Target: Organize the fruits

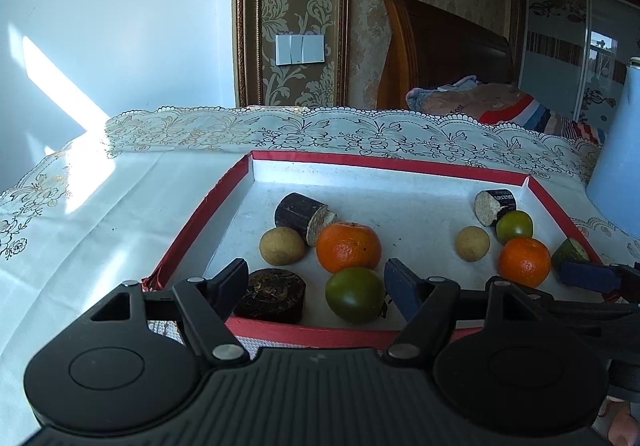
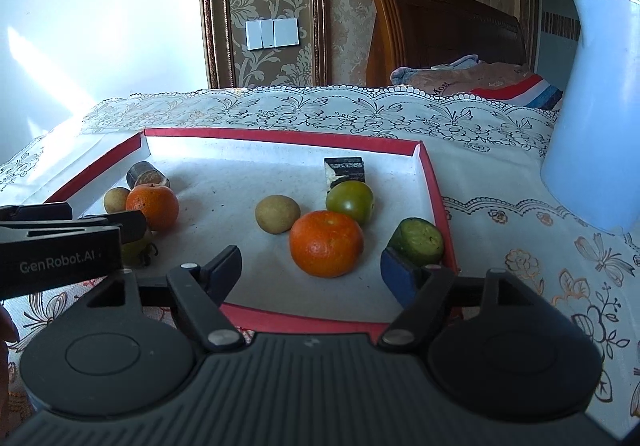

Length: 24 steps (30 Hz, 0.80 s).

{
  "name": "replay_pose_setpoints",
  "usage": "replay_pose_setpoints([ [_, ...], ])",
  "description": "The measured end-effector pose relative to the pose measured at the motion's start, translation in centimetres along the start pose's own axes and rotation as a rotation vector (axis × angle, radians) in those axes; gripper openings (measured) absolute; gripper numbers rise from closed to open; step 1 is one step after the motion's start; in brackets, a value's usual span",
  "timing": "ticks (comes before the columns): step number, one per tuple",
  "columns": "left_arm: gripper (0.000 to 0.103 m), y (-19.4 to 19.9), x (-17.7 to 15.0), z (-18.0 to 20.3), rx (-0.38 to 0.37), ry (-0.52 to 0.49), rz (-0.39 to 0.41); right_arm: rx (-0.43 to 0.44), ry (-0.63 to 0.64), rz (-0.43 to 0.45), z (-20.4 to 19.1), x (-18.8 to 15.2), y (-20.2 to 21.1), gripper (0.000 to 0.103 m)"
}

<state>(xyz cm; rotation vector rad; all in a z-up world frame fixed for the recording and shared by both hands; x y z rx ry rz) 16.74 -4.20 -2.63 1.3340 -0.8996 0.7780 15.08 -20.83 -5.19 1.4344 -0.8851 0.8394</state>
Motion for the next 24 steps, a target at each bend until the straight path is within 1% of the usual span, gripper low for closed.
replay_pose_setpoints([
  [4, 0.075, 0.6, -0.3, -0.6, -0.002, 0.027, -0.009, 0.008, -0.027, 0.005, 0.5, -0.1, 0.9, 0.075],
  [6, 0.075, 1.3, -0.4, -0.8, -0.006, 0.034, 0.005, -0.002, -0.025, 0.019, 0.5, -0.2, 1.4, 0.080],
  [11, 0.075, 3.3, -0.8, -0.9, -0.018, 0.035, 0.033, 0.001, -0.012, 0.048, 0.3, -0.2, 2.9, 0.080],
  [15, 0.075, 4.0, -1.3, -0.8, -0.045, 0.035, 0.018, 0.008, 0.007, 0.047, -0.1, -0.6, 3.7, 0.081],
  [19, 0.075, 4.7, -1.6, -1.1, -0.045, 0.045, 0.018, 0.005, 0.027, 0.063, -0.4, -0.9, 4.8, 0.084],
  [20, 0.075, 4.9, -1.8, -1.2, -0.041, 0.048, 0.012, 0.010, 0.024, 0.061, -0.4, -1.0, 5.0, 0.085],
  [24, 0.075, 5.3, -2.5, -1.8, -0.030, 0.056, -0.016, 0.035, -0.002, 0.041, -0.4, -1.5, 5.7, 0.086],
])
Point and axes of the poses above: each gripper's, at about its wrist camera, not at the fingertips, and y roughly against the way its jaws point, z to its right, x to its top, the point moved 6 cm from there along -y, roughly the way its jaws point, and after that the axes turned 4 degrees about z, right-handed, at the moved point
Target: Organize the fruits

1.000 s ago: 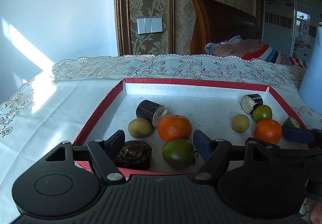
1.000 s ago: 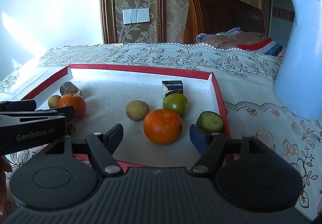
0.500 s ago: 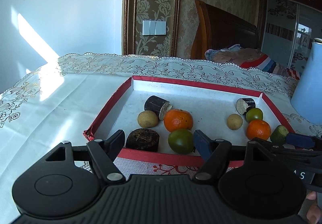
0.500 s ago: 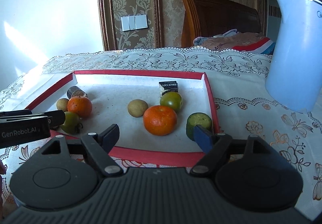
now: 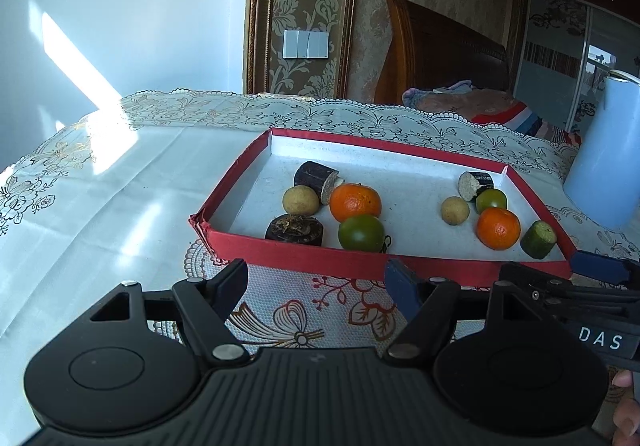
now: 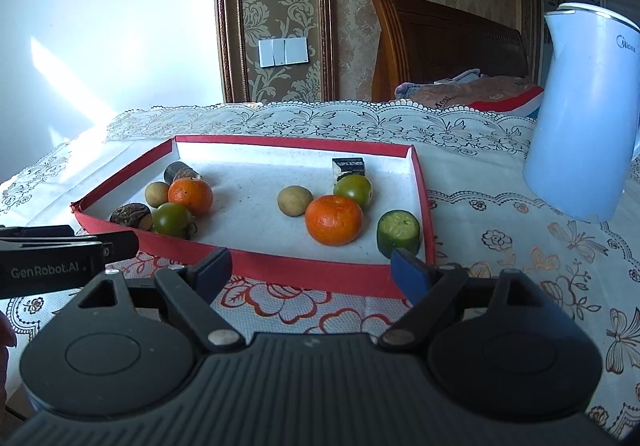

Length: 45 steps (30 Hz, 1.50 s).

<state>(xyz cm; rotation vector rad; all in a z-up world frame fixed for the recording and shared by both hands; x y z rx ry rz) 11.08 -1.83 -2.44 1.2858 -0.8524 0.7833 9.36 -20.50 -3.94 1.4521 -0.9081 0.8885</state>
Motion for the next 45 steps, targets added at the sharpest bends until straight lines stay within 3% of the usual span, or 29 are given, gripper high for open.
replay_pose_setpoints([
  [9, 0.075, 1.3, -1.5, -0.4, -0.039, -0.001, -0.033, 0.031, -0.043, -0.028, 0.1, -1.4, 1.4, 0.089],
  [45, 0.075, 1.8, -1.5, 0.7, -0.003, -0.086, 0.005, 0.020, -0.043, -0.021, 0.1, -1.3, 1.2, 0.099],
])
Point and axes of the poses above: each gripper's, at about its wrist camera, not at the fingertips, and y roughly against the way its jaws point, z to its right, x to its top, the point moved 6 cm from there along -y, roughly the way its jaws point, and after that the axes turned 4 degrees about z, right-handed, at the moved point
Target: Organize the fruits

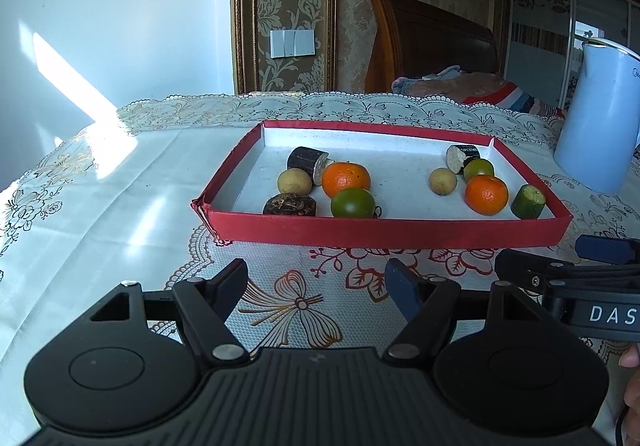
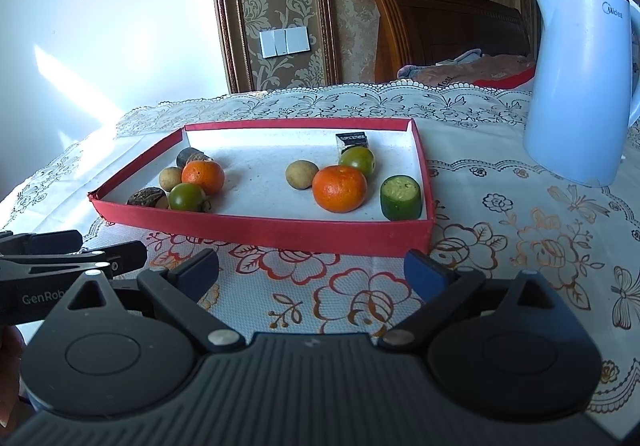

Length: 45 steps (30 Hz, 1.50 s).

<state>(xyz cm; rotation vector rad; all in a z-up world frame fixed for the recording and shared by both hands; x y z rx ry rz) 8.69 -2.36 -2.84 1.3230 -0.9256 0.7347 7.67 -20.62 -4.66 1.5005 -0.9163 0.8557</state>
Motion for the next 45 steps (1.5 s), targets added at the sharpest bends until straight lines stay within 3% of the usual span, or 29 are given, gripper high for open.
replay_pose_setpoints([
  [41, 0.075, -0.16, 0.12, -0.34, 0.004, 0.019, -0.013, 0.000, 0.019, -0.006, -0.29, -0.18, -0.01, 0.101],
  [45, 0.075, 0.26, 0.38, -0.38, 0.051, -0.011, 0.031, -0.001, 0.020, -0.007, -0.33, -0.19, -0.07, 0.101],
])
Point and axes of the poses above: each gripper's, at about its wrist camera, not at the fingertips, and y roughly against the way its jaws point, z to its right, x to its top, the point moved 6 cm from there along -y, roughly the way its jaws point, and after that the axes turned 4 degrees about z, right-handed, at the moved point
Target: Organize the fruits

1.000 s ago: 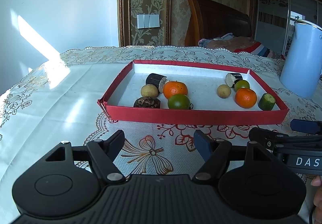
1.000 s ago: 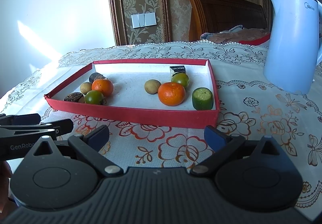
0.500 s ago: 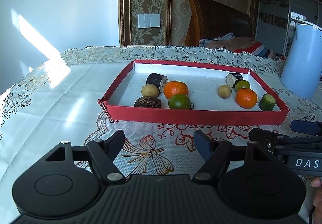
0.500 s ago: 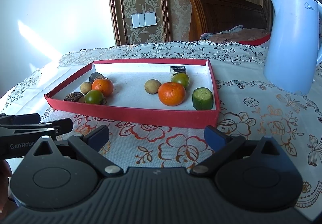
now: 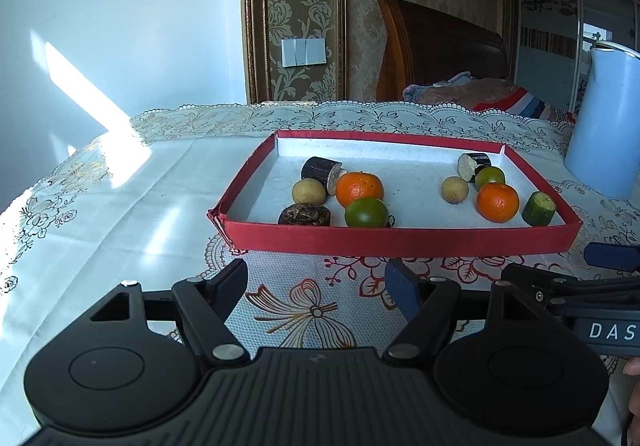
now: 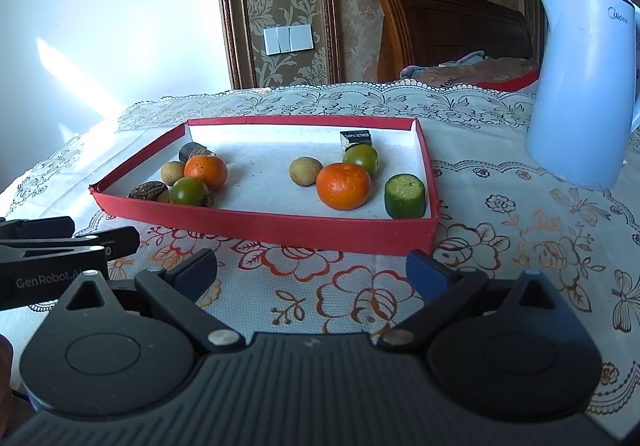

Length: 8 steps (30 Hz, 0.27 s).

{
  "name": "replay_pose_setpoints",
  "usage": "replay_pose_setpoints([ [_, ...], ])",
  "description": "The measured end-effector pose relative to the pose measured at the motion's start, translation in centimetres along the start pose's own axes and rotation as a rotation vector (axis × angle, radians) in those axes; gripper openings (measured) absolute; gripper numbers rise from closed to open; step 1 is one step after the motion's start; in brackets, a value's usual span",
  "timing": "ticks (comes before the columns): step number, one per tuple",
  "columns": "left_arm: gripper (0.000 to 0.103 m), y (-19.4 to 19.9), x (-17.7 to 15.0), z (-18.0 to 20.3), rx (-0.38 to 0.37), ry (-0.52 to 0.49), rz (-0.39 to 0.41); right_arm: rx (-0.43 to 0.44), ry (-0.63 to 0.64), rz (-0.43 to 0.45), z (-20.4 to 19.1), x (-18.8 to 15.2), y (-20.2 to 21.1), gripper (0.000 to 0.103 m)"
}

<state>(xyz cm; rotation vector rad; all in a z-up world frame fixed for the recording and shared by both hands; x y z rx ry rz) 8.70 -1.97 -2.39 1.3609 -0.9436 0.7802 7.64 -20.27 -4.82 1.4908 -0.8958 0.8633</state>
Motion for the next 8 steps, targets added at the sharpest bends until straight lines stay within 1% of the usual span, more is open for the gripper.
replay_pose_setpoints([
  [5, 0.075, 0.02, 0.12, -0.27, -0.011, 0.011, -0.002, 0.001, 0.001, 0.000, -0.04, -0.02, -0.02, 0.101],
  [8, 0.075, 0.01, 0.19, -0.77, -0.006, 0.030, -0.004, 0.006, 0.011, -0.004, -0.29, -0.14, 0.03, 0.103],
])
Point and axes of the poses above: each gripper's, at about its wrist camera, not at the fingertips, and y roughly against the way its jaws point, z to its right, x to its top, the point moved 6 cm from there along -y, roughly the way its jaws point, and after that the axes turned 4 degrees about z, right-handed, at the moved point
